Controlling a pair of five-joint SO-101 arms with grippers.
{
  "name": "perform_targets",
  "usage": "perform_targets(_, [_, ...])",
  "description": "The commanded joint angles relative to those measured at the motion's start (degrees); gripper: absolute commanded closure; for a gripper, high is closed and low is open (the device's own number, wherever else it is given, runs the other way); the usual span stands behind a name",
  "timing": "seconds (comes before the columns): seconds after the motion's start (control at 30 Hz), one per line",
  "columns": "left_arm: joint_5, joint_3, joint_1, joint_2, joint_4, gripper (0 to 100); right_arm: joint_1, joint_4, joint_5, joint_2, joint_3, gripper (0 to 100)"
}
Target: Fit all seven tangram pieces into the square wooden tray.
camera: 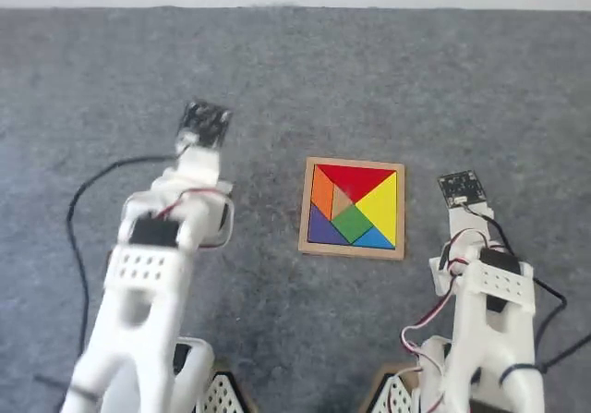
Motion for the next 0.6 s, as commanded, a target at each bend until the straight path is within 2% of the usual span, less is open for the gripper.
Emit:
perform_targets(0.0, [0.79, 7.34, -2.55, -12.31, -4.22, 99, -0.22, 3.12, -0.62, -8.31, 0.00, 99.1])
perform_targets(0.27, [1.05, 23.08, -3.69, -29.01, -5.36, 99, -0.48, 18.59, -0.18, -32.66, 2.20, 99.1])
perform_targets(0.5, [0.70, 36.00, -4.04, -42.64, -5.19, 99, -0.22, 20.26, -0.09, -54.64, 17.93, 99.0])
perform_targets(0.57, [0.79, 35.91, -4.13, -46.68, -2.37, 99, 0.04, 22.46, -0.09, -61.05, 21.71, 99.0])
